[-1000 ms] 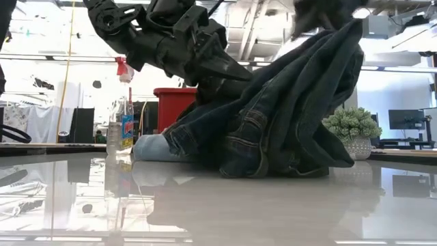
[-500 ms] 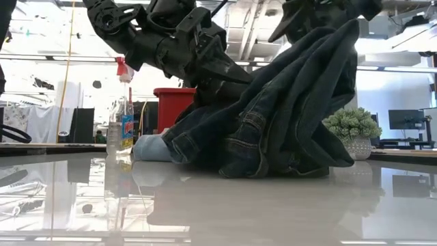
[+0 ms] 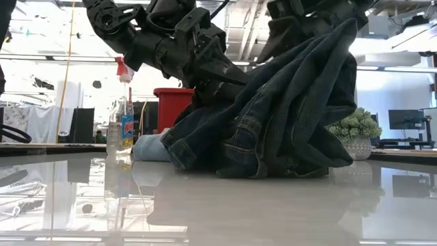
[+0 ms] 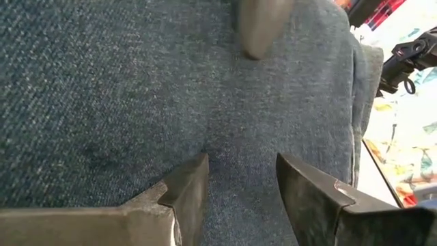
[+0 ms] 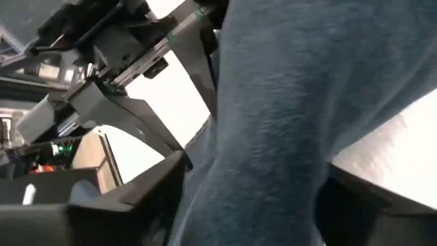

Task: Fold Laundry from Bin
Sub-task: Stack the black pants on top of the blue pants

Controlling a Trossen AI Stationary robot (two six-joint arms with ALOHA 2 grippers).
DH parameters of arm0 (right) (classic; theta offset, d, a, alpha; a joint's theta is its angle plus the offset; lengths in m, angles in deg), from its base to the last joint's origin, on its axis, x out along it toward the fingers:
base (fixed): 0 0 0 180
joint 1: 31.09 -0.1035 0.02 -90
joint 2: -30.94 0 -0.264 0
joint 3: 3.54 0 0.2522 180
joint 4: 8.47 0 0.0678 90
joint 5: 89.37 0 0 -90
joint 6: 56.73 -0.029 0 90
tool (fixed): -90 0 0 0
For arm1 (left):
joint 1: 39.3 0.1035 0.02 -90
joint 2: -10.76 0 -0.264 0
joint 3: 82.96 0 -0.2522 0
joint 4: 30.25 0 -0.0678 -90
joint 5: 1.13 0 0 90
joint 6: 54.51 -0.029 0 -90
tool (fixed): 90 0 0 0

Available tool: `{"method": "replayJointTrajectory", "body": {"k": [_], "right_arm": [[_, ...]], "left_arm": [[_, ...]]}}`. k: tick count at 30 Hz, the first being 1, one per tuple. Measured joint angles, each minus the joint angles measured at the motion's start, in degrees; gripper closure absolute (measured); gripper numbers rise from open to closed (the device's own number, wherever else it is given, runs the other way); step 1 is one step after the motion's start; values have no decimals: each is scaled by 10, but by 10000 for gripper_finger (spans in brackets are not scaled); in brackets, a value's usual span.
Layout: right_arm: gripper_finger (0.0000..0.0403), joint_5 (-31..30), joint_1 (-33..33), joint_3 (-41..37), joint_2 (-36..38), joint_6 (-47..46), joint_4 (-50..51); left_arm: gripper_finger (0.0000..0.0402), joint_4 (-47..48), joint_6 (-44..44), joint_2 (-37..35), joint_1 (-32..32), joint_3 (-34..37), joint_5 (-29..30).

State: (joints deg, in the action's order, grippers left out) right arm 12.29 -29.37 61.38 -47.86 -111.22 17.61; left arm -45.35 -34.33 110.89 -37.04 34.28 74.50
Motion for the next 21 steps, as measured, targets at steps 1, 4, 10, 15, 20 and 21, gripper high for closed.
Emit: {"method": "replayJointTrajectory", "body": {"k": [1, 4, 10, 15, 20, 21], "right_arm": [[114, 0, -2, 0, 0, -9, 0], [200, -1, -8, 0, 0, -36, -3], [314, 32, -6, 12, 5, -13, -1], [314, 98, 18, 115, 18, 40, 110], [314, 123, 56, 311, 9, 186, 340], [314, 121, 65, 353, 3, 224, 382]], "left_arm": [[233, 0, 0, 0, 0, 0, 0], [233, 0, 0, 0, 0, 0, -5], [233, 19, 2, -18, 2, 0, -44], [233, 95, 0, -103, 18, 1, -95], [233, 185, -38, -228, 24, 1, -68], [233, 199, -47, -252, 24, 1, -46]]}}
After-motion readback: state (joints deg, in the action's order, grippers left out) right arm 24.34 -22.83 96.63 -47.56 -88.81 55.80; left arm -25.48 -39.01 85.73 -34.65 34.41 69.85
